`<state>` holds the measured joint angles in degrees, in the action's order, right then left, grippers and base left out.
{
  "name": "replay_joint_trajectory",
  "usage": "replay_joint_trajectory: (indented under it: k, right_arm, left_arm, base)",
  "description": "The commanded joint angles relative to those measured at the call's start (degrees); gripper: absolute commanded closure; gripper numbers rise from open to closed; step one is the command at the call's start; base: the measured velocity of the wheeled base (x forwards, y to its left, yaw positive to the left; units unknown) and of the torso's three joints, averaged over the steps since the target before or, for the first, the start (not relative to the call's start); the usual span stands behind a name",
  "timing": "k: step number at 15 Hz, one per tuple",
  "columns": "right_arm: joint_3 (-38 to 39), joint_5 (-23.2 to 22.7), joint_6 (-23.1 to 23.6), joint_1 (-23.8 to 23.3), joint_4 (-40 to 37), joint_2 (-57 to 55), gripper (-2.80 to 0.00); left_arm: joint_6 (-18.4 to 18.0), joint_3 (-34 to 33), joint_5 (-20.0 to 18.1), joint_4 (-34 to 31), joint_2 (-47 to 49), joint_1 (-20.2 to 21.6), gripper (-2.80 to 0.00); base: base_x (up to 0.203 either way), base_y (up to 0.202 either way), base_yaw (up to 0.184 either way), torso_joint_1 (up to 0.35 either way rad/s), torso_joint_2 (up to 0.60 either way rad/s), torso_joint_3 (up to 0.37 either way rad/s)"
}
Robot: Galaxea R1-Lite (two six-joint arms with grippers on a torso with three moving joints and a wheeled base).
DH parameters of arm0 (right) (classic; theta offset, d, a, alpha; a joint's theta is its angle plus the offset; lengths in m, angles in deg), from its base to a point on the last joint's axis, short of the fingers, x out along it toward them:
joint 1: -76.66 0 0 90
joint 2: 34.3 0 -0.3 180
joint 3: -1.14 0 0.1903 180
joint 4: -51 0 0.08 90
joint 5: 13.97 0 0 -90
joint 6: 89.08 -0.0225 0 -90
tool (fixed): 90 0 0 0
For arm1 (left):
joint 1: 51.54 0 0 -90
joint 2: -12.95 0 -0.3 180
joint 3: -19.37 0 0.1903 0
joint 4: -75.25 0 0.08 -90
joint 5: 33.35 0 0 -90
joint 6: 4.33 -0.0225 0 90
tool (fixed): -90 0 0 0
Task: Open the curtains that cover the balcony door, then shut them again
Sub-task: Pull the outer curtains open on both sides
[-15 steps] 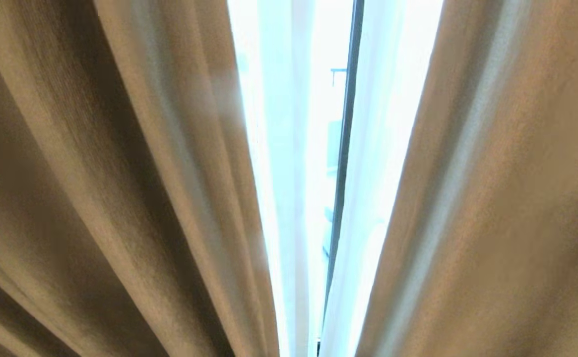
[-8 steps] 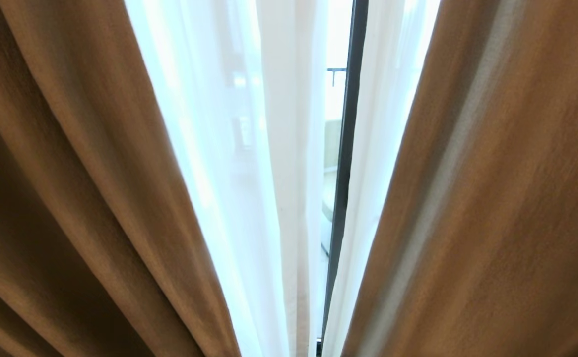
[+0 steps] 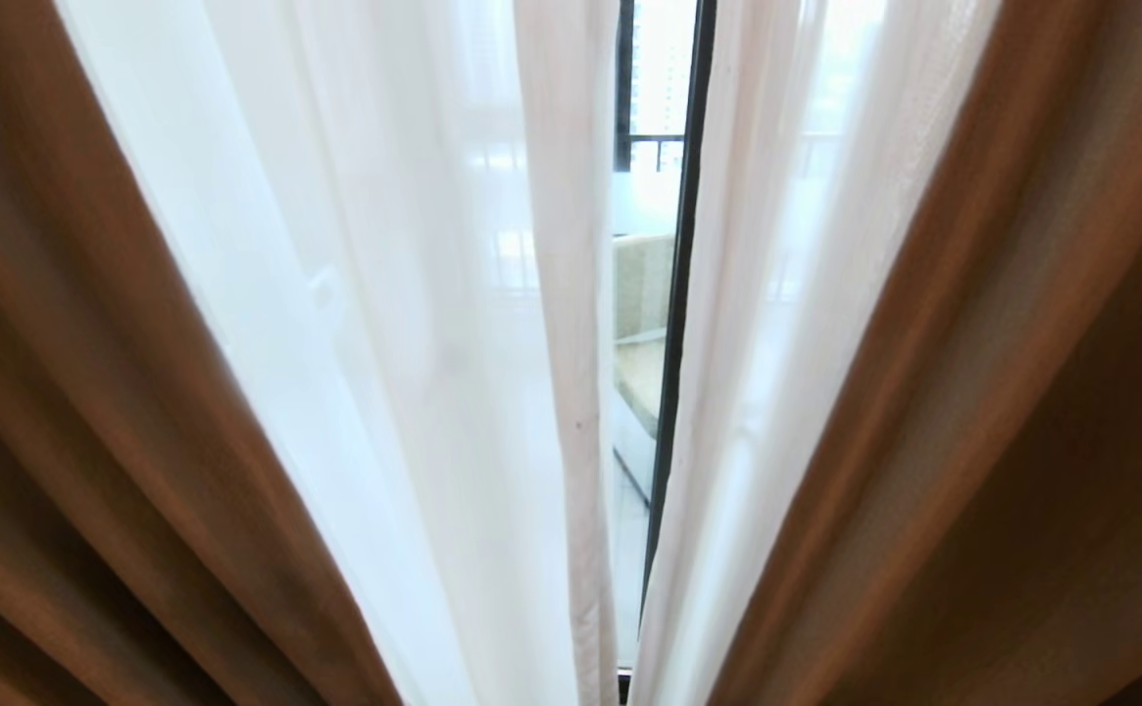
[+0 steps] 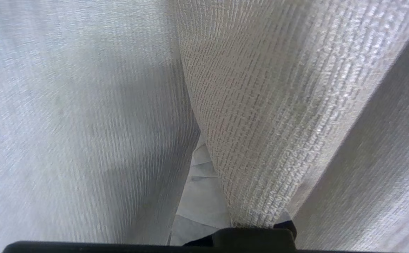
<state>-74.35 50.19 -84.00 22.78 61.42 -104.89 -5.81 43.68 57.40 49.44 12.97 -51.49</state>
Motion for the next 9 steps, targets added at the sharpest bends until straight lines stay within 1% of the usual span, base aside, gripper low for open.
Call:
replay_joint_trajectory:
  k: [1,5,9]
  right_arm:
    - [0.76,-0.23,0.02,0.27,0.14,1.31,-2.8]
    - [1.43,-0.17,0.2,0.44,0.17,2.17,-2.8]
    - [3.92,0.39,0.42,0.41,0.02,4.86,-2.8]
  left_arm:
    - [-0.02,0.01,0.05,-0.01,-0.02,0.04,0.0]
    - [-0.02,-0.05,0.05,-0.01,0.06,0.04,0.0]
    - [-0.02,-0.02,0.05,-0.01,0.02,0.04,0.0]
  base:
    - [0.0,0.0,0.0,0.0,0.0,0.0]
    - [0.0,0.0,0.0,0.0,0.0,0.0]
    - [0.0,0.0,0.0,0.0,0.0,0.0]
